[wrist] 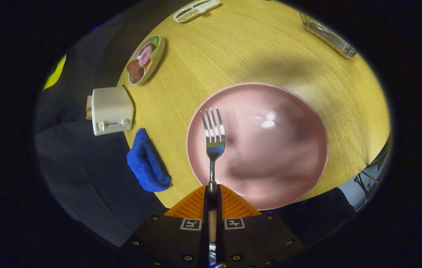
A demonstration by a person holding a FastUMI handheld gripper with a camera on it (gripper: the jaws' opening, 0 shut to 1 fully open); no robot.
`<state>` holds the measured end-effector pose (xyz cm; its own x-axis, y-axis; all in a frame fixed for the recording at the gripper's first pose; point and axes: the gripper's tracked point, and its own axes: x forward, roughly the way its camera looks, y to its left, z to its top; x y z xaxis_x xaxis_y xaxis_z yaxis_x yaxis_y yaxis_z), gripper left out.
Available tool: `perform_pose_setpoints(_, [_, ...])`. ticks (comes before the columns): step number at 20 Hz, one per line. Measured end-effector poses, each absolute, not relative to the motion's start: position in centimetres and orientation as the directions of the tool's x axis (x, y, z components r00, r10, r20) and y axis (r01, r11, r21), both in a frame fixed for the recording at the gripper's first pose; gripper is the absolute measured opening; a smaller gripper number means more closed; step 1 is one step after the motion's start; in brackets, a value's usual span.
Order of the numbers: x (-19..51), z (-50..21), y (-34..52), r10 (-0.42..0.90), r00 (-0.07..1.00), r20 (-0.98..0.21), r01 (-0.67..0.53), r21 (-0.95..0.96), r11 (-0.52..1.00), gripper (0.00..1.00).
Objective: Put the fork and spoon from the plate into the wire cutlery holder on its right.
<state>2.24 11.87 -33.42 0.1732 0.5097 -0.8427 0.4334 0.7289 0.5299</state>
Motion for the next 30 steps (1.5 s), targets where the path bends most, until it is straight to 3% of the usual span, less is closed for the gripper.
perform_pose_setpoints(9, [8.9,-22.6,7.8,0.577,0.389,-0.718,0.429,0.696,0.576,0.08])
perform_pose_setpoints(15, [11.0,-18.1,1.3,0.553,0.520,-0.651,0.468,0.759,0.452,0.07])
perform_pose_setpoints(25, [10.7,-18.3,-6.5,0.530,0.613,-0.587,0.566,0.793,0.224,0.07])
perform_pose_setpoints(30, [11.5,-20.3,-10.1,0.474,0.629,-0.616,0.635,0.759,0.144,0.07])
